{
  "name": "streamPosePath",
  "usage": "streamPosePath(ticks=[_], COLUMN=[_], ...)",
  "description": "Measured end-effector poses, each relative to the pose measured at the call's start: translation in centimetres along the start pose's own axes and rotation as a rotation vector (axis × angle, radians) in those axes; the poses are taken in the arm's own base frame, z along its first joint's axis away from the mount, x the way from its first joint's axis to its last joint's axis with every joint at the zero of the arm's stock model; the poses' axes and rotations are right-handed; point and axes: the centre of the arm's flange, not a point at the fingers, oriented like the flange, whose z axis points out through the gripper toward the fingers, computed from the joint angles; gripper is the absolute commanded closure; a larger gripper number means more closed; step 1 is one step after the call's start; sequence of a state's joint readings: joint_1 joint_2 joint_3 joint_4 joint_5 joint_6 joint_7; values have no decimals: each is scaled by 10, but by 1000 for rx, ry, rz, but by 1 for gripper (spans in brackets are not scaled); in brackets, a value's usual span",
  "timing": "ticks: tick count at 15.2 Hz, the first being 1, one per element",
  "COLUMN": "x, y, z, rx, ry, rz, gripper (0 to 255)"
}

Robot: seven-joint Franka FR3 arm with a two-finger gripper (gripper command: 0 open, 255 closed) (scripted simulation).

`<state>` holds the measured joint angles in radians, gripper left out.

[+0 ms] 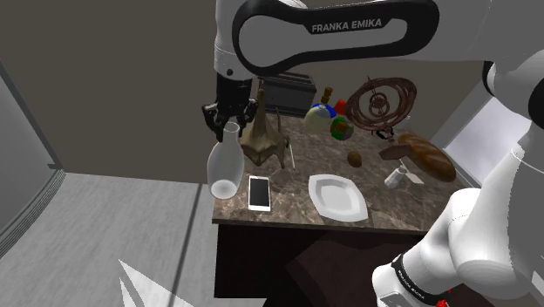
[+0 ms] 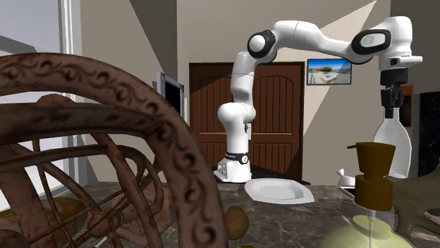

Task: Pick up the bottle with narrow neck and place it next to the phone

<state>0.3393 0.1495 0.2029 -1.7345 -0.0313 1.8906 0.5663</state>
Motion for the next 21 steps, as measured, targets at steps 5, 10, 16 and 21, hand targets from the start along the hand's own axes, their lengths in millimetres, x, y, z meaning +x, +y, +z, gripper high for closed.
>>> streamPosePath(ticks=[5,10,16,21], x=[-1,0,0,0], y=[0,0,0,0], z=[27,47,48,48], rx=[0,0,0,0], ry=[0,0,0,1], rz=[0,1,0,0], gripper=[255,255,0,0])
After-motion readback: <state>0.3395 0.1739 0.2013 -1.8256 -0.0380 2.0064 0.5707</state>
